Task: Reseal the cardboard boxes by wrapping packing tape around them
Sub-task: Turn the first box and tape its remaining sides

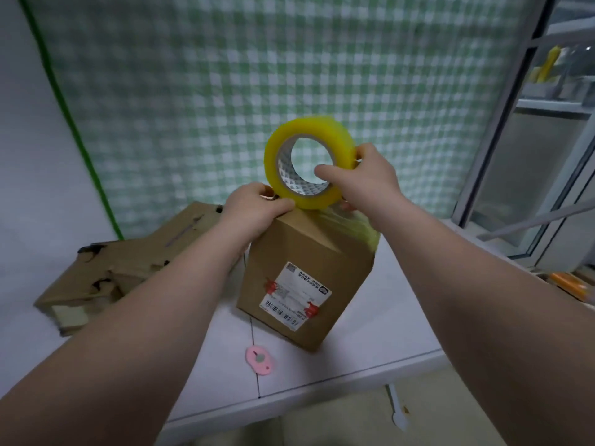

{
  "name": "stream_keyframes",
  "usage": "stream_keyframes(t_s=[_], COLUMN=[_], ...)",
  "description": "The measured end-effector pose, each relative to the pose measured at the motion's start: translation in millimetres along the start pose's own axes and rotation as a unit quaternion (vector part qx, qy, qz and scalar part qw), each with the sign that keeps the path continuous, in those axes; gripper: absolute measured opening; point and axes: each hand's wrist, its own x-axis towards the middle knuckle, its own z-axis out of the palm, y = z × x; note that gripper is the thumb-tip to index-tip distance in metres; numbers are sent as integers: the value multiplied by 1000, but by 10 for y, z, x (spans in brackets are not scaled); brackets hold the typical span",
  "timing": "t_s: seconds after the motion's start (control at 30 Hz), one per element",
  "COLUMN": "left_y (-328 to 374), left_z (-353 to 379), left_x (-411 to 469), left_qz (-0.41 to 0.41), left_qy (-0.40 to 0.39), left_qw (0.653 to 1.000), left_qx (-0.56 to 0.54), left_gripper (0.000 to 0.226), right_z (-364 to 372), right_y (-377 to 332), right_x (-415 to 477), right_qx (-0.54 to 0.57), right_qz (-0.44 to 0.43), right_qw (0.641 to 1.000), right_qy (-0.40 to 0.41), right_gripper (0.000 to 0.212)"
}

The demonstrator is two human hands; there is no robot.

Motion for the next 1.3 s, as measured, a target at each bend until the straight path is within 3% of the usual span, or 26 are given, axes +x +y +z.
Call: stream_keyframes(t_s=[0.1, 0.2, 0.3, 0.4, 0.5, 0.57, 0.67, 0.8, 0.97, 1.07, 1.17, 1.3], left_y=[-95, -150, -151, -112, -152, -212, -255, -226, -253, -222, -160, -163], left_z=[-43, -7, 80, 169, 173, 153, 127, 198, 159, 152, 157, 154], left_x=[-17, -93, -216, -328, -364, -326, -260, -284, -207, -175, -185, -132], left_qz=[85, 159, 188, 180, 139, 130, 148, 200, 170, 174, 178, 175], left_qy=[126, 185, 172, 93, -18, -66, -82, -61, -151, -161, -150, -140], left_qw=[981, 948, 926, 898, 926, 945, 954, 934, 933, 928, 921, 927], left_qx=[124, 207, 279, 391, 351, 292, 248, 289, 278, 287, 312, 302], left_gripper=[24, 20, 34, 71, 115, 124, 112, 95, 117, 120, 108, 107], right_z=[193, 310, 389, 446, 463, 474, 473, 379, 289, 247, 190, 90], right_y=[-48, -53, -33, -41, -48, -33, -14, -2, -27, -39, -64, -75], right_x=[52, 96, 129, 141, 126, 109, 81, 39, -80, -113, -127, -229], right_qx=[-31, -47, -51, -59, -41, -2, 63, 116, 176, 180, 183, 190], right_qz=[-22, -32, -46, -56, -44, -27, -3, 41, 50, 40, 43, 38], right_qw=[999, 998, 998, 997, 998, 998, 995, 990, 981, 982, 982, 981], right_qy=[-1, -3, -1, -13, -36, -63, -80, -64, -70, -50, -32, -3], right_gripper=[51, 50, 48, 49, 53, 54, 54, 51, 68, 61, 38, 37])
